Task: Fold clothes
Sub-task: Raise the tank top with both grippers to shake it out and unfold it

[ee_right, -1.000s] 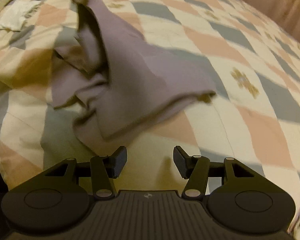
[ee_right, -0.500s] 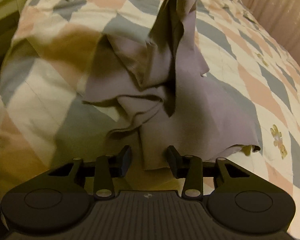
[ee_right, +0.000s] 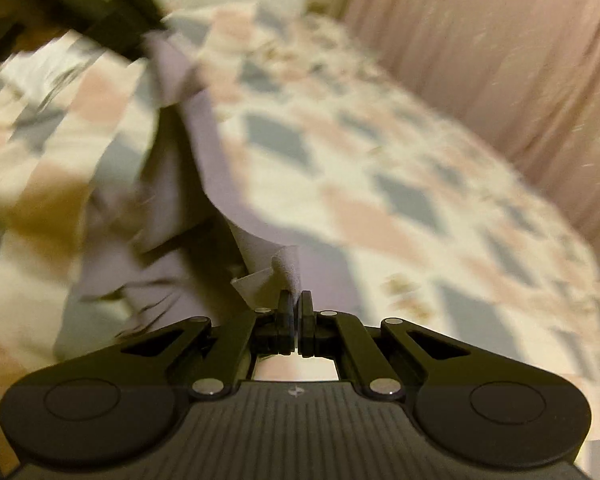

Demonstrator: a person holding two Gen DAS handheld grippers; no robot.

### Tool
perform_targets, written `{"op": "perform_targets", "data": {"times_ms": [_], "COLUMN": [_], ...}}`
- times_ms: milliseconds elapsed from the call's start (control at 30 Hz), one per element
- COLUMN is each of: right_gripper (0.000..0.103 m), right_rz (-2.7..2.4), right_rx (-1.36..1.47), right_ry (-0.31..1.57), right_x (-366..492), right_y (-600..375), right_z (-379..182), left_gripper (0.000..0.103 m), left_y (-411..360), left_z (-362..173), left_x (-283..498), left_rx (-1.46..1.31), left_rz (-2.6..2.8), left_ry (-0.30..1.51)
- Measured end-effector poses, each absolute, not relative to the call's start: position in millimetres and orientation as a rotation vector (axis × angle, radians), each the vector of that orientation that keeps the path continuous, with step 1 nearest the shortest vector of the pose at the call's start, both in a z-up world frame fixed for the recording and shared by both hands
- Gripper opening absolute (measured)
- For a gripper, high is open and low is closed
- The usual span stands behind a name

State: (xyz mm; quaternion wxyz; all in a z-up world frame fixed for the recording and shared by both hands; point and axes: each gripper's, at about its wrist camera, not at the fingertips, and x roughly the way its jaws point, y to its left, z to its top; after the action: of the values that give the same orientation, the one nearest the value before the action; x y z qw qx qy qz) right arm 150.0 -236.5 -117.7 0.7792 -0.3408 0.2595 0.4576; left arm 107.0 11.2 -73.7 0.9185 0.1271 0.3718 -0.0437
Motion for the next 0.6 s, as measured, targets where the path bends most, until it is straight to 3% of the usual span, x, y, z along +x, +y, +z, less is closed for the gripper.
{"op": "perform_targets", "data": {"times_ms": [267,600], "right_gripper": [0.0,0.0], "right_rz": [0.757,0.38], "right_rx": [-0.724,-0.661], "right_ry": [0.359,0.214], "right_x": [105.8,-56.3], "right_y": [-258.4,-253.3], "right_z": [-8.8,96.6], "left_gripper": [0.001,0.0], "left_y": [1.6,34.0], "left_z": [-7.5,63.8], "left_x": [66.1,-41.3], "left_rx": [0.268,0.195], "left_rz": [-0.201,-0.428], "left_ry": [0.603,0.428]}}
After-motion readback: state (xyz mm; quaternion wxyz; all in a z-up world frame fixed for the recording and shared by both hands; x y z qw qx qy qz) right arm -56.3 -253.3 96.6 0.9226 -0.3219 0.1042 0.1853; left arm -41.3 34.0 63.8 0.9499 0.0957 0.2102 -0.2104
